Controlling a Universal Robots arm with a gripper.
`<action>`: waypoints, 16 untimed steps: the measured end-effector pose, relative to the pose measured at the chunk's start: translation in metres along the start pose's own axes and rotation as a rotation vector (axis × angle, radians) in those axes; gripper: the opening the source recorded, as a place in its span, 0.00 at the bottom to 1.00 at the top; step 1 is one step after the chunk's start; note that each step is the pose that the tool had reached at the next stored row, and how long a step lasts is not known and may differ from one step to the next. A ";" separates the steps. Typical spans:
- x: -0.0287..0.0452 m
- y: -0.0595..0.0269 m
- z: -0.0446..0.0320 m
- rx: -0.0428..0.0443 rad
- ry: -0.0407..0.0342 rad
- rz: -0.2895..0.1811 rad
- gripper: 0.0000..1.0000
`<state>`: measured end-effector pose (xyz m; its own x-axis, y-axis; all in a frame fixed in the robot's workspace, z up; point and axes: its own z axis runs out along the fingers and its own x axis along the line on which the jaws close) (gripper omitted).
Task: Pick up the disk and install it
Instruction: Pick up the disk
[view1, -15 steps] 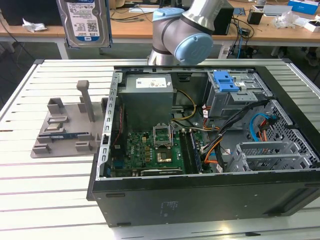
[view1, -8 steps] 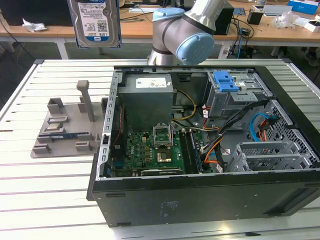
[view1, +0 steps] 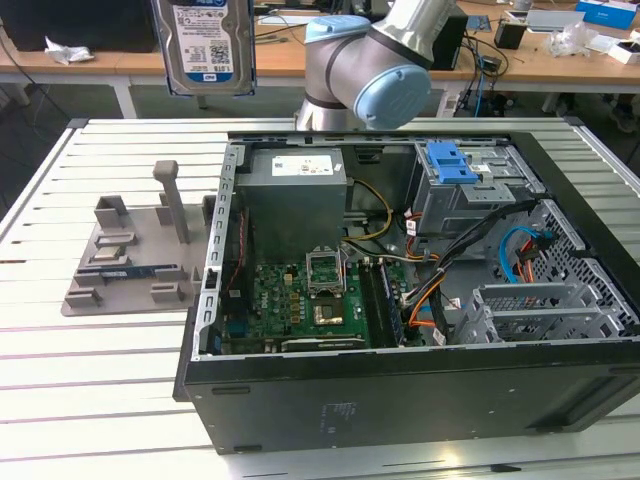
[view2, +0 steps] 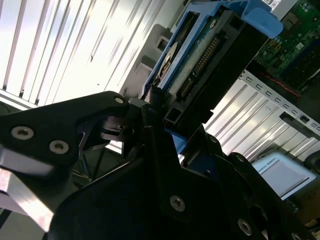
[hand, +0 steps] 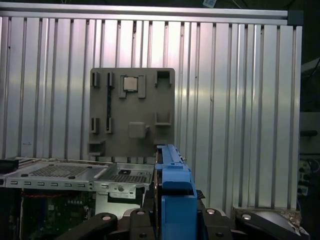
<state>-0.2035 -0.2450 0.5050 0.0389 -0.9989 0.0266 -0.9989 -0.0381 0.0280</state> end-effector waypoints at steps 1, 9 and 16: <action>0.0001 -0.0023 0.0000 0.0000 -0.0001 0.000 0.37; 0.0007 -0.0181 -0.0005 -0.0001 0.0000 0.000 0.37; 0.0016 -0.0407 -0.0011 -0.0004 -0.0001 0.000 0.37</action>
<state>-0.1628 -0.2451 0.5050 0.0389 -0.9989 0.0266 -0.9989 -0.0381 0.0285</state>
